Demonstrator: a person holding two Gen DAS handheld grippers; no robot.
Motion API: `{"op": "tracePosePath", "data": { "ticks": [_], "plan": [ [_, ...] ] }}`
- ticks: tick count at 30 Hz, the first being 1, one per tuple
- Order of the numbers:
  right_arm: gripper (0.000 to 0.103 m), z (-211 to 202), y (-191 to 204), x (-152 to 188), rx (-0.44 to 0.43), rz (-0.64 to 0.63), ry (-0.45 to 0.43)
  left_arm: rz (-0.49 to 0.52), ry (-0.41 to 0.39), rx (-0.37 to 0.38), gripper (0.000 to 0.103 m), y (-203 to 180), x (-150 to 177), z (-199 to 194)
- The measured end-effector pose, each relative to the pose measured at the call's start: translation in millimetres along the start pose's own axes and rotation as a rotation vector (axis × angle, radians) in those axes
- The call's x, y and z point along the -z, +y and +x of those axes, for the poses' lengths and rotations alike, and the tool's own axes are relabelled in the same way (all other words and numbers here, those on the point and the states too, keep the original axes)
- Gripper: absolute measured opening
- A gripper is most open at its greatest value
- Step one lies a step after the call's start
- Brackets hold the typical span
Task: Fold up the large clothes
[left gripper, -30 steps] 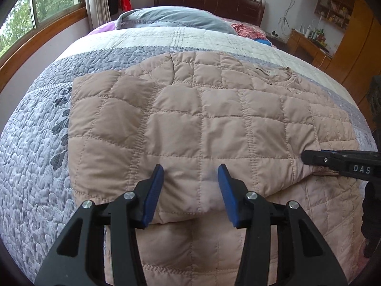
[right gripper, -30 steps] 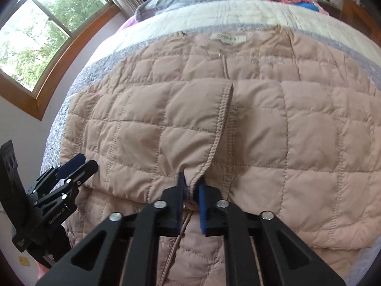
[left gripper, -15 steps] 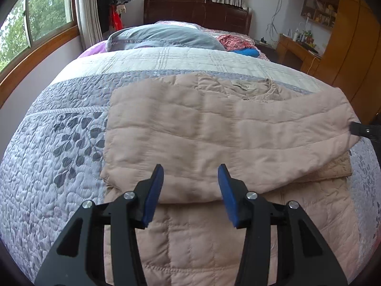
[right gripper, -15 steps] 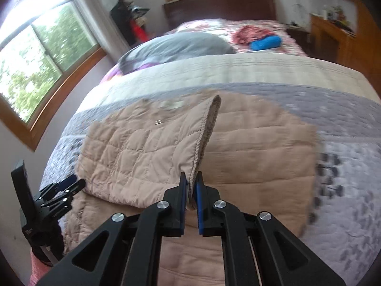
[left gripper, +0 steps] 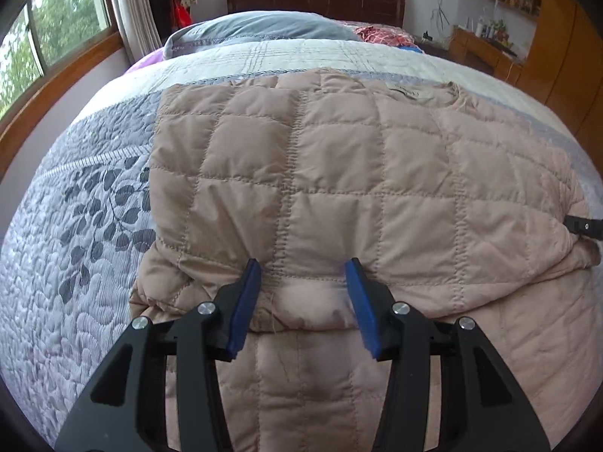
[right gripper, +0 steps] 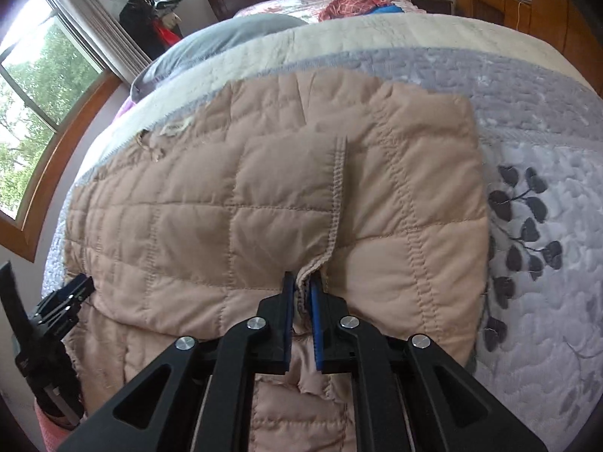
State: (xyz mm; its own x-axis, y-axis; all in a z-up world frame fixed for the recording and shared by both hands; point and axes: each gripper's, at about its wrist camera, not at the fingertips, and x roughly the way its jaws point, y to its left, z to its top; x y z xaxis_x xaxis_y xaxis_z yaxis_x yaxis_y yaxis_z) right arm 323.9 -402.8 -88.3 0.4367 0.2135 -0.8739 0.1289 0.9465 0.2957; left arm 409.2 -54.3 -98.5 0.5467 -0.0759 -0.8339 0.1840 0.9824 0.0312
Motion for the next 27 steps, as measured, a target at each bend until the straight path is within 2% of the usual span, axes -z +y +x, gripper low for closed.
{"op": "tracePosePath", "data": {
  "ticks": [4,6,8,10,12,14,19,22,27],
  "plan": [
    [0.018,-21,4,5,0.040,-0.014,-0.042,-0.020,0.002,0.010,0.047,5,-1,-14],
    [0.018,-49,7,9,0.080,-0.027,-0.125,-0.028,-0.039,0.003,0.046,6,-3,-30],
    [0.019,-69,16,9,0.061,-0.045,-0.181,-0.014,-0.070,0.005,0.046,-2,-8,-42],
    [0.019,-74,30,9,0.014,-0.074,-0.171,-0.007,-0.066,0.033,0.046,-12,-14,-45],
    [0.018,-67,52,11,-0.042,-0.115,-0.131,0.006,-0.057,0.046,0.046,-26,-19,-42],
    [0.018,-54,67,12,-0.056,-0.134,-0.100,0.014,-0.048,0.051,0.046,-42,-23,-34],
    [0.018,-8,88,14,-0.035,-0.135,-0.017,0.018,-0.003,0.049,0.048,-57,-23,-8],
    [0.016,19,88,20,0.031,-0.131,0.019,0.041,0.008,0.042,0.048,-59,-17,8],
    [0.015,31,90,27,0.052,-0.153,0.005,0.030,0.019,0.056,0.048,-55,-14,14]
  ]
}}
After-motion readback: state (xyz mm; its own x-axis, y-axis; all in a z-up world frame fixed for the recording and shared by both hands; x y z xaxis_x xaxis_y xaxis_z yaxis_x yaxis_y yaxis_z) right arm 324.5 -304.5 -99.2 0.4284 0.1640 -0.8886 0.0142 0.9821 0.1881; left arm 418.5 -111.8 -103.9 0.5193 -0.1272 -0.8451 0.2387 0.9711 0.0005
